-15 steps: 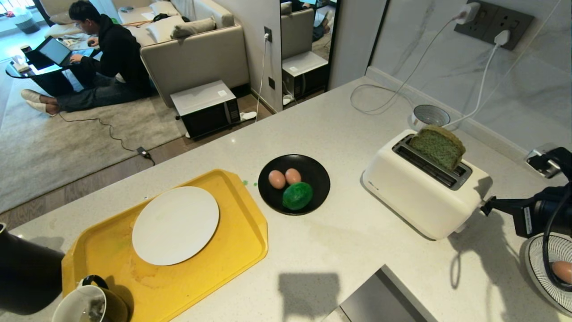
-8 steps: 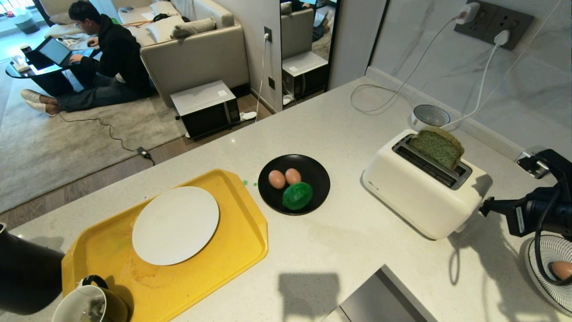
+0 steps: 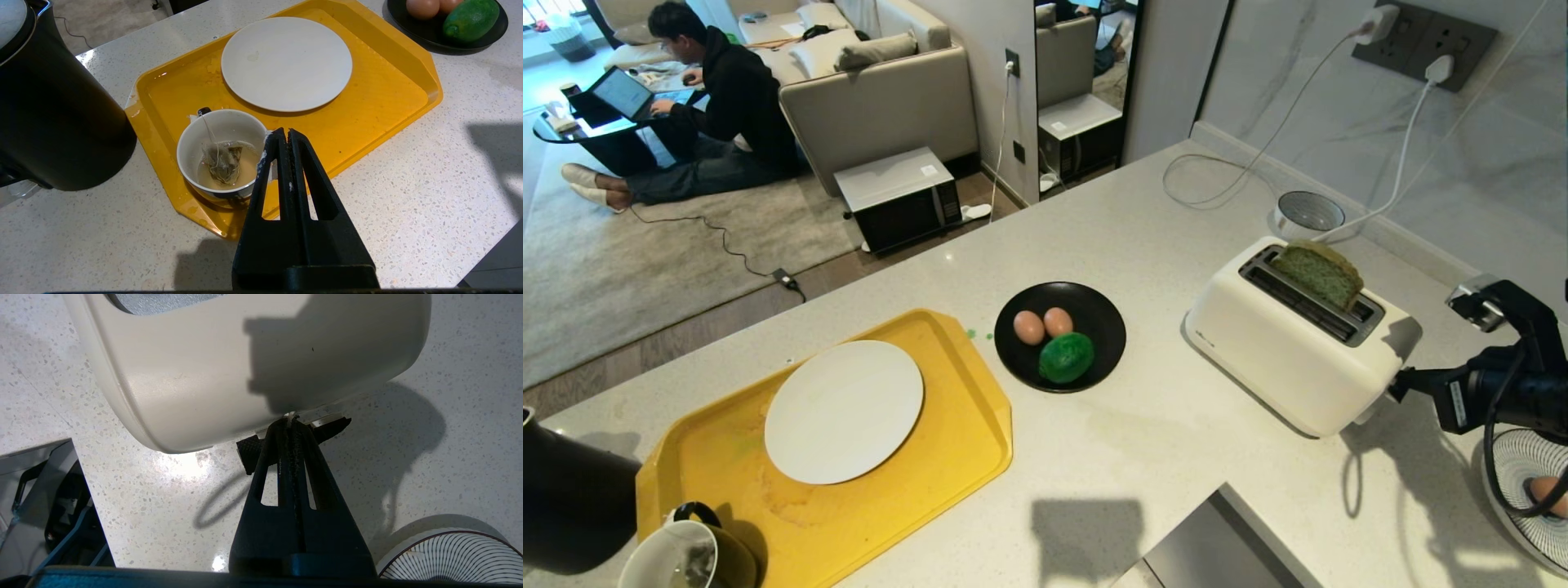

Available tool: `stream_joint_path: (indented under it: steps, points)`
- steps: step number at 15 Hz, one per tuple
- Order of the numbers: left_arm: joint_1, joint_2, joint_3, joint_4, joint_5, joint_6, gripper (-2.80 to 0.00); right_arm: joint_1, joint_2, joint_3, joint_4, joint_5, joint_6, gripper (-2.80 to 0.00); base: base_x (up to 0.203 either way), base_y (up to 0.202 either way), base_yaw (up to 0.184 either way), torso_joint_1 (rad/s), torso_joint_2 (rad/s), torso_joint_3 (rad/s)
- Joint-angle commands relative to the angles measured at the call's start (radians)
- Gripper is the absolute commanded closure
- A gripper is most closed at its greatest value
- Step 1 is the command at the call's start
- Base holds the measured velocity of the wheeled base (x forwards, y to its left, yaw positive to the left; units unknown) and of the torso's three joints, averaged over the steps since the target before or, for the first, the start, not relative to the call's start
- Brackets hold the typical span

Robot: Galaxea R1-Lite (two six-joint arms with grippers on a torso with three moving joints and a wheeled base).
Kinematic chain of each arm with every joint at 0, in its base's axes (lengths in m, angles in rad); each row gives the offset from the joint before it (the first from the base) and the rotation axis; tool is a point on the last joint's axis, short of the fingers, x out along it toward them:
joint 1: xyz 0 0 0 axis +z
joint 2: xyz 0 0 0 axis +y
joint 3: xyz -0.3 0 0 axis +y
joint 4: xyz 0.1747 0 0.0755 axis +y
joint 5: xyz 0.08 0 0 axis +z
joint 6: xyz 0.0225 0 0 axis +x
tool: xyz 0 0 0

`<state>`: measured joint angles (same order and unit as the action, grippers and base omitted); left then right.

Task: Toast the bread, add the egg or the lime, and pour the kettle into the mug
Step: Use a bread toaster

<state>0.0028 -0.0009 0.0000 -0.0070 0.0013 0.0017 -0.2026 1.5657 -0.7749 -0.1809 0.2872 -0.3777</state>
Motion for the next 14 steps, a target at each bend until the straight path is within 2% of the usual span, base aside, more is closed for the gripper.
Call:
stream_joint_path:
  steps: [1, 14]
  points:
    - [0.000, -0.001, 0.000, -0.001, 0.000, 0.000, 0.00, 0.000, 0.026, -0.001, -0.001, 0.002, -0.003, 0.00, 0.000, 0.000, 0.000, 0.000, 0.00, 0.000]
    - [0.000, 0.001, 0.000, -0.001, 0.000, 0.000, 0.00, 0.000, 0.074, -0.003, -0.015, 0.002, -0.009, 0.00, 0.000, 0.000, 0.000, 0.000, 0.00, 0.000]
